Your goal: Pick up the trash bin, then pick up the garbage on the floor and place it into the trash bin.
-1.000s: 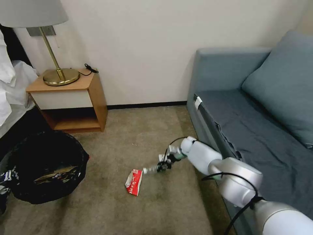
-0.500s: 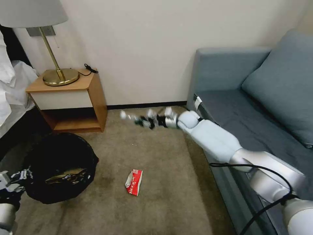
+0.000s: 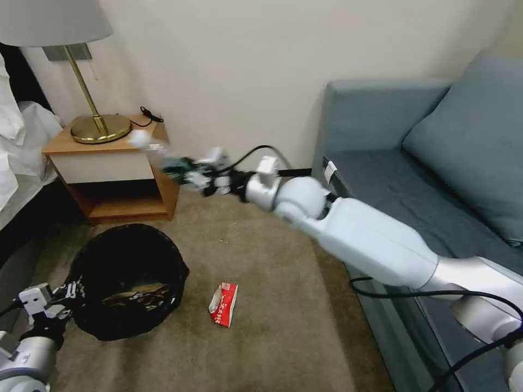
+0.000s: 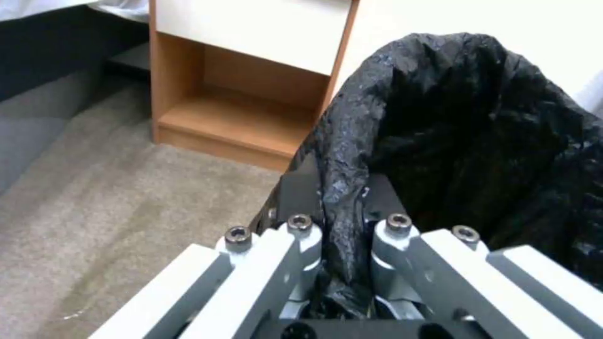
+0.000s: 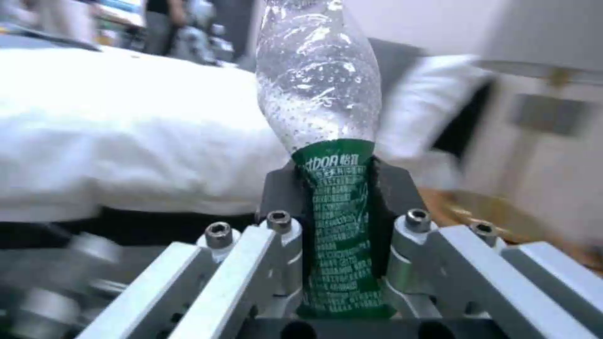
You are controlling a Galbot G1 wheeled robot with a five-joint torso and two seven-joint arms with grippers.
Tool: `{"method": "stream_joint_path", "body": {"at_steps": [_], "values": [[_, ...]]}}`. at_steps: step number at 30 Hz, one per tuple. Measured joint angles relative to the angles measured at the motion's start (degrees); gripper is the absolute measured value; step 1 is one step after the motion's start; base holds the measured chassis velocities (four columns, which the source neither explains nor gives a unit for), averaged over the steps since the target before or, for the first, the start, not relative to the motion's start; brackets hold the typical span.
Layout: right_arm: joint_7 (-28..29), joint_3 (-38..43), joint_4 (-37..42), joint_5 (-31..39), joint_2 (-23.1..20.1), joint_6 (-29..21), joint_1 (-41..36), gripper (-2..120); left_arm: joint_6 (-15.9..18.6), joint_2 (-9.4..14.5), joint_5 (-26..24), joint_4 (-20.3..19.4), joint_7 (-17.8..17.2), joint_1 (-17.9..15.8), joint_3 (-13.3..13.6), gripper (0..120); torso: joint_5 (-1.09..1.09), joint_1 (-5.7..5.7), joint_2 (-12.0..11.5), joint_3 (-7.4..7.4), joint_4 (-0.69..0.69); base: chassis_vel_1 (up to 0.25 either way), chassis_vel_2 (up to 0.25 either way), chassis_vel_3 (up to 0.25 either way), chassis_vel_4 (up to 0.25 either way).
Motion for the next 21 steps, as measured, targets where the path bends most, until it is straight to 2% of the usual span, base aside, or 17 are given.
{"method": "stream_joint_path", "body": {"at_steps": [9, 21], "values": [[1.66, -9.64, 0.75, -0.58, 1.98, 0.14, 1.18, 14, 0.05, 0.77, -2.26, -0.35, 0.52, 0.45, -0.1, 4, 0.01, 0.0, 0.0, 0.0, -0.03, 0.0, 0.0, 0.0, 0.0], [0.64, -14.34, -3.71, -5.33, 2.49, 1.59, -1.52, 14, 0.03, 0.37, -2.68, -1.34, 0.96, 0.1, 0.25, 4, 0.02, 0.0, 0.0, 0.0, -0.03, 0.0, 0.0, 0.0, 0.0]]}}
